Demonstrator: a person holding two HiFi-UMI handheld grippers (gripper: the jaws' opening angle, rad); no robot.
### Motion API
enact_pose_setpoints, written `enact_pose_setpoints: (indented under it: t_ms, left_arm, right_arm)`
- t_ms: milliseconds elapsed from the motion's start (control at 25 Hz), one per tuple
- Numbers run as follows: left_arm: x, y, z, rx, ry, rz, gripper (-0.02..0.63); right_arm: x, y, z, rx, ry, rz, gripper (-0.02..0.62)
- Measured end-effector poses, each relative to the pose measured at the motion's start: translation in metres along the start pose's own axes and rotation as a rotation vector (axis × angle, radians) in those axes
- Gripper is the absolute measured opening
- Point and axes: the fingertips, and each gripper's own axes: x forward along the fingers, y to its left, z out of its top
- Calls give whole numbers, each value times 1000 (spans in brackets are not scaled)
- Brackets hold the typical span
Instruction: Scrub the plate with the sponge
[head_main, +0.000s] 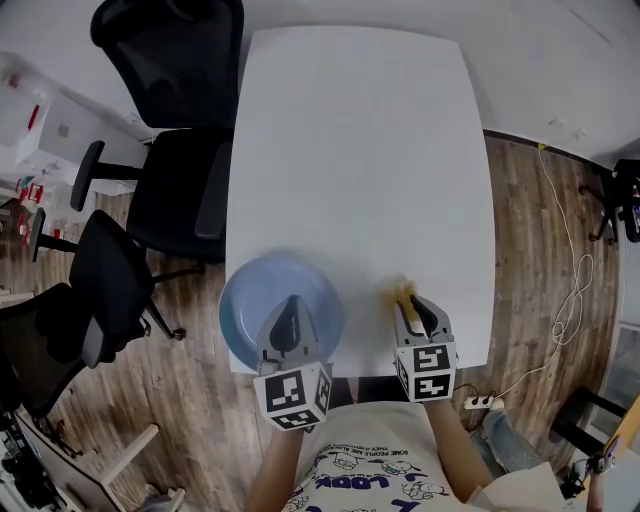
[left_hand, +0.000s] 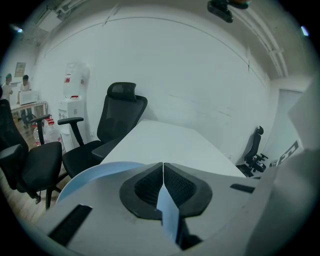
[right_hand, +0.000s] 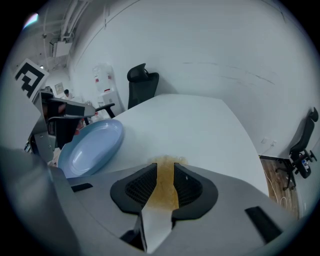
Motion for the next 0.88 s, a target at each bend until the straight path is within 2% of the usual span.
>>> enact_pose_setpoints:
  t_ms: [360,600,880]
  left_arm:
    - [-2,5,-1,-4,4,11,14]
    - [-5,8,-5,-9,10,24,14]
    - [-6,15,0,-13,0,37,14]
  right_arm:
    - [8,-3,-15,-39,45,-29,80]
    - [10,-5,-20,-6,39,-12,78]
    - [14,-8,-18,38,69,3,48]
